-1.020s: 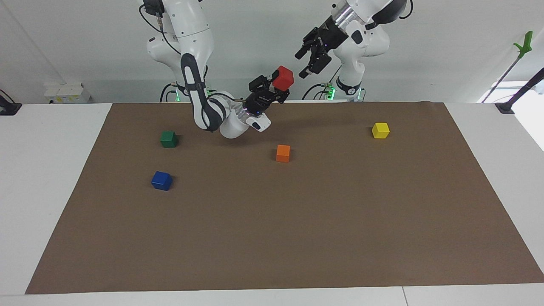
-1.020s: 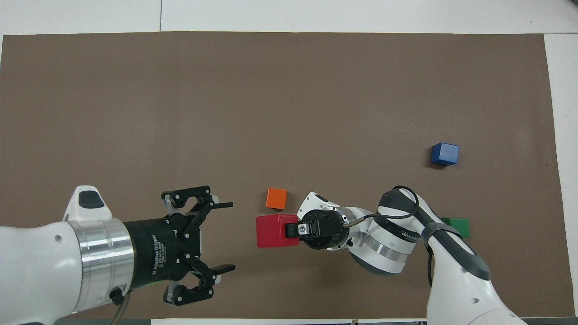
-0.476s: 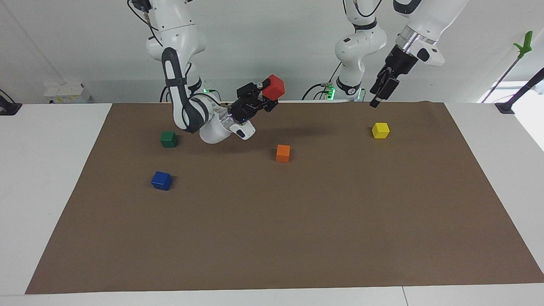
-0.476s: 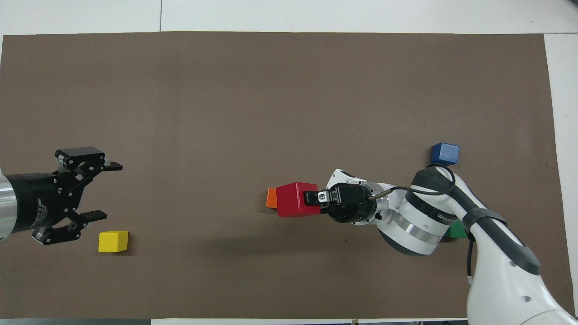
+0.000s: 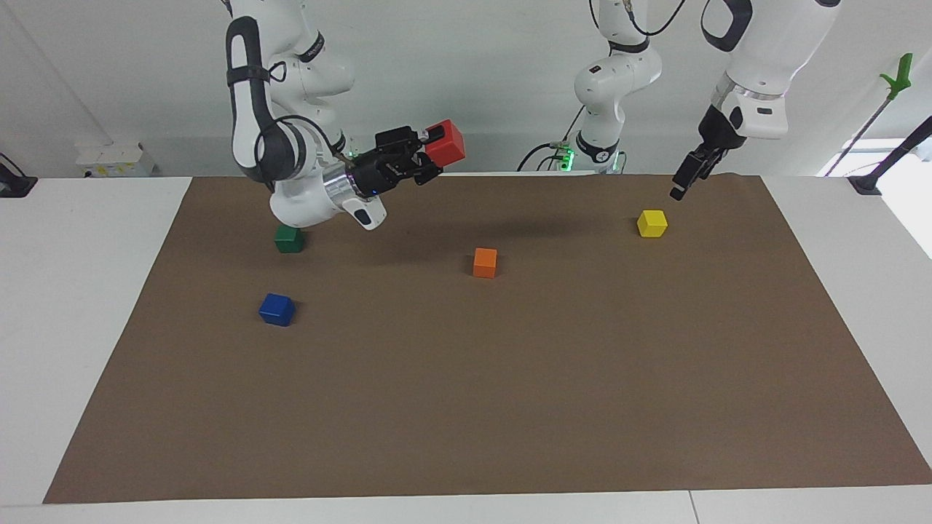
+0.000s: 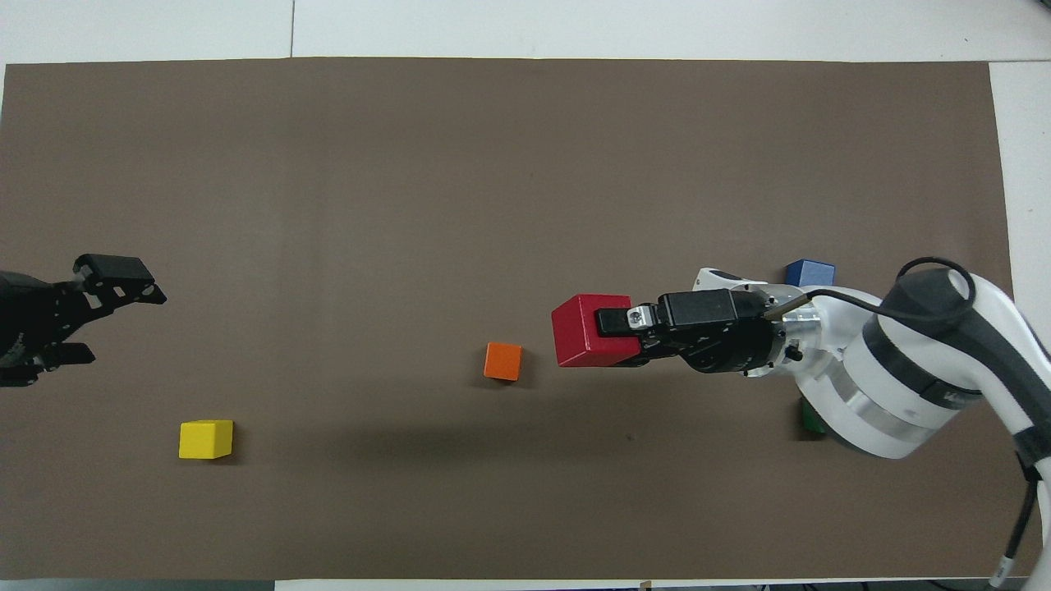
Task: Transfer red block to right arm and stack on blue block
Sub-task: 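Carry the red cube with the right gripper above the blue cube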
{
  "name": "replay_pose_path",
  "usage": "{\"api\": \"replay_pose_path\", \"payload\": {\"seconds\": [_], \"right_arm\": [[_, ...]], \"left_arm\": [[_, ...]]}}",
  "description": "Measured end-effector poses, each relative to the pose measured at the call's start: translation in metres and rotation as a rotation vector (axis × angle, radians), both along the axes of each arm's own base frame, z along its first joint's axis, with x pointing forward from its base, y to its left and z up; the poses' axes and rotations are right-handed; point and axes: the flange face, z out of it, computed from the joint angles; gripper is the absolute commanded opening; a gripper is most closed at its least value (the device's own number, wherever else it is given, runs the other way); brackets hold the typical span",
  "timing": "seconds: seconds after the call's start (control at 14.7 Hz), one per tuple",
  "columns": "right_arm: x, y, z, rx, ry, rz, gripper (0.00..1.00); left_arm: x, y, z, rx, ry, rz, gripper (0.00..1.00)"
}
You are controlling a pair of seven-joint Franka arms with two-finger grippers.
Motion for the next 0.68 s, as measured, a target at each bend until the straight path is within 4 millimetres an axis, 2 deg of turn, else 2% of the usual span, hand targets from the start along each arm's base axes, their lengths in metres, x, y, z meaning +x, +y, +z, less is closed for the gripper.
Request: {"api": "replay_pose_path", "payload": {"seconds": [0.14, 0.41, 0.68], "right_arm": [[0.001, -0.021, 0.023, -0.092, -0.008, 0.032, 0.0], [0.011, -0.051, 0.053, -0.327, -0.014, 0.099, 0.0], [0.021, -0.061, 0.102, -0.623, -0.038, 0.143, 0.0]], "left_arm": [[0.014, 0.014, 0.011, 0.043, -0.012, -0.058, 1.0], [0.036, 0.024, 0.026, 0.056, -0.015, -0.098, 1.0], [0.046, 0.029, 0.024, 0.065, 0.0, -0.11, 1.0]]}}
